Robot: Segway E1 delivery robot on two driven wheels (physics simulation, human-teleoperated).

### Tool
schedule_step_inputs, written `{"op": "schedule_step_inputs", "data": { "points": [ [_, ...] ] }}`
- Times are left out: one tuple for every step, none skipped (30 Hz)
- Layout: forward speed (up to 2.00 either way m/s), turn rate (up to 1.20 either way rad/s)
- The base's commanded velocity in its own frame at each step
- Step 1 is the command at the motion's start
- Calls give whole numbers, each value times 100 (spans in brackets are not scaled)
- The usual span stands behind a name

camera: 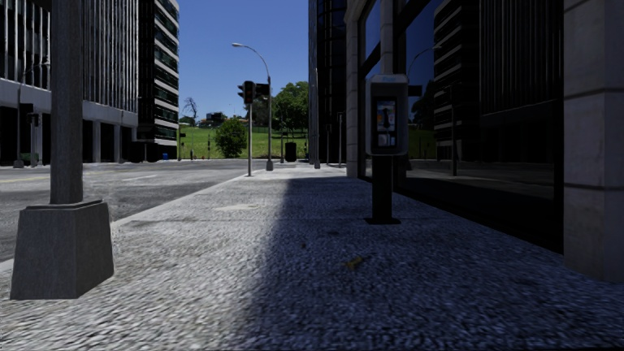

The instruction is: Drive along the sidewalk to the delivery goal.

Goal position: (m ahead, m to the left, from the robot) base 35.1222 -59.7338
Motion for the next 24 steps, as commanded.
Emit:
{"op": "schedule_step_inputs", "data": {
  "points": [
    [200,0],
    [200,0],
    [200,0],
    [200,0],
    [200,0],
    [200,0],
    [200,0],
    [200,0],
    [200,0],
    [200,0],
    [200,0],
    [200,0],
    [200,0],
    [200,0],
    [200,0],
    [200,0],
    [200,0],
    [200,0],
    [200,0],
    [200,0],
    [200,0],
    [200,0],
    [200,0],
    [200,0]
  ]
}}
